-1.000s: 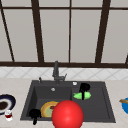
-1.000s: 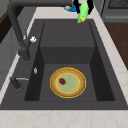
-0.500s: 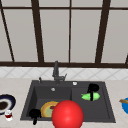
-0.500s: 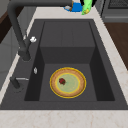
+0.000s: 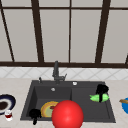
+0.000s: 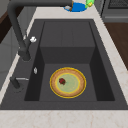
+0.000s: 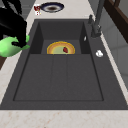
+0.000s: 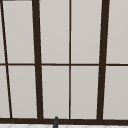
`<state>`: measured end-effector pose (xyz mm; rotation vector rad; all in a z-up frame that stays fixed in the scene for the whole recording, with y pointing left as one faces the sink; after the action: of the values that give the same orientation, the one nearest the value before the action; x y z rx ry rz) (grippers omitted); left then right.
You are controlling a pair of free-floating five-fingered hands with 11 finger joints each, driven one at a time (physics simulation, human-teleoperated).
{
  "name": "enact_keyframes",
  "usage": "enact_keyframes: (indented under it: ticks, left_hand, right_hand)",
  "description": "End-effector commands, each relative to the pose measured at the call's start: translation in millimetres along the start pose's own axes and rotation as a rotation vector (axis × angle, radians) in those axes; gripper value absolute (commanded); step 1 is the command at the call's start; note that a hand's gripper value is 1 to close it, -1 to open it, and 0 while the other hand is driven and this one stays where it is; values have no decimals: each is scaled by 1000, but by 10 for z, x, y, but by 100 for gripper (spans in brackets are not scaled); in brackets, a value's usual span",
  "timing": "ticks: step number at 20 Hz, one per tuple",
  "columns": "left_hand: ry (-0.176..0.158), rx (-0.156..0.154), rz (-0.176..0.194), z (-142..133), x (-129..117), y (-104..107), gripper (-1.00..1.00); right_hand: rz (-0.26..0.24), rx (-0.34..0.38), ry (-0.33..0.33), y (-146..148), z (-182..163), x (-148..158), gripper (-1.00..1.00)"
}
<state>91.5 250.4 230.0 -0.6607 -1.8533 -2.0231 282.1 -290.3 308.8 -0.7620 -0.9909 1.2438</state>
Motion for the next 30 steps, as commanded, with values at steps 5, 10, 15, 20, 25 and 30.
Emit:
enact_keyframes:
  ticks: [5,10,15,20,25,30]
  left_hand:
    - [0,0,0,0,0,0,0]
    - [0,0,0,0,0,0,0]
    - [0,0,0,0,0,0,0]
    - [0,0,0,0,0,0,0]
    - [0,0,0,0,0,0,0]
    - [0,0,0,0,0,0,0]
  right_hand:
    - [-23,0,-3,-164,237,-520,100]
    - [-18,3,-8,-219,287,-917,100]
    - [-13,3,-6,-220,319,-1320,100]
    - [-15,3,-7,-175,296,-1743,100]
    - [-12,2,-6,-29,209,-2187,100]
    - [-12,2,-6,129,121,-2635,100]
